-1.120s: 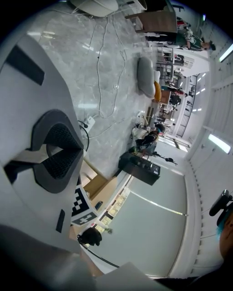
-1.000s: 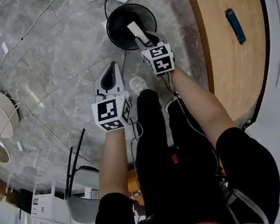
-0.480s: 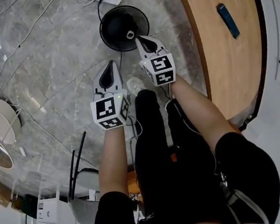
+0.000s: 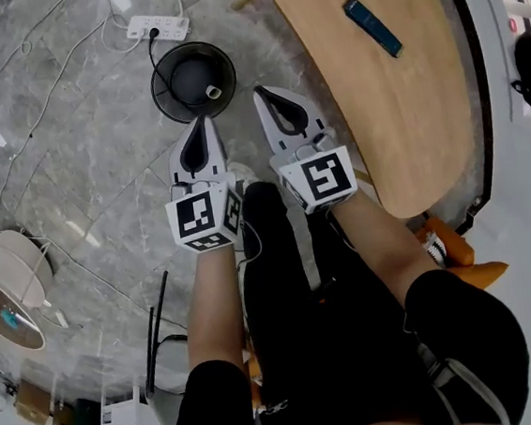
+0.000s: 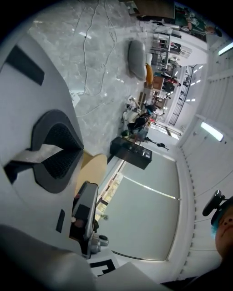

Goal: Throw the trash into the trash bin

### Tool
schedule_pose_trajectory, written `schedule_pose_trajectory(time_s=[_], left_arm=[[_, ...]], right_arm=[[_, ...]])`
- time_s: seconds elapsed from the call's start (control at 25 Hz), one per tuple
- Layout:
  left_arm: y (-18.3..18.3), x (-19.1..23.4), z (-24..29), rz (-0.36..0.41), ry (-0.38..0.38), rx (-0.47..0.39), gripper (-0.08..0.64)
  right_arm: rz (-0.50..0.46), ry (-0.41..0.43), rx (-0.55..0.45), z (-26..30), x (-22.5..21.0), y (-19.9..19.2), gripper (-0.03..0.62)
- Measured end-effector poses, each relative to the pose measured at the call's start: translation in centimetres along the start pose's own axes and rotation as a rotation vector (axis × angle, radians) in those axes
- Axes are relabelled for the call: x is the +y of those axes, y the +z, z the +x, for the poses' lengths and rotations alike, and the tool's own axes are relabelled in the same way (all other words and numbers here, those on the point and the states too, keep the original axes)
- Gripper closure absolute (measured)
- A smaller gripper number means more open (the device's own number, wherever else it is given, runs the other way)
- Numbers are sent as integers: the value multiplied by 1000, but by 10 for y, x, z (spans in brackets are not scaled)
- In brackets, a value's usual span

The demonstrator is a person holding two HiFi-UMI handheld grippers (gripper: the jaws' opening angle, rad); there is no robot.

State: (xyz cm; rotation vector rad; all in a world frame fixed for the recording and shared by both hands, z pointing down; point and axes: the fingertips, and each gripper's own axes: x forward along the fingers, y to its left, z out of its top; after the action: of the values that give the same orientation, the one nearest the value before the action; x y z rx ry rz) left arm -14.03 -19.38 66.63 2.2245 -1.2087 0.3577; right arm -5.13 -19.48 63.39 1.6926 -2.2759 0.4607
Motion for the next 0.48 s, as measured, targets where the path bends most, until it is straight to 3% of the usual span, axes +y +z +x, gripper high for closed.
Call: schedule_pose_trajectory(time_s=[0.16,0.48], left_arm=[[18,-52,16,34,-45,-20,551],[23,-152,49,90,-91,1,551]], right_arm=[[27,-61,-52,-36,-49,25,581],[7,-129,-35,-101,-155,27,581]])
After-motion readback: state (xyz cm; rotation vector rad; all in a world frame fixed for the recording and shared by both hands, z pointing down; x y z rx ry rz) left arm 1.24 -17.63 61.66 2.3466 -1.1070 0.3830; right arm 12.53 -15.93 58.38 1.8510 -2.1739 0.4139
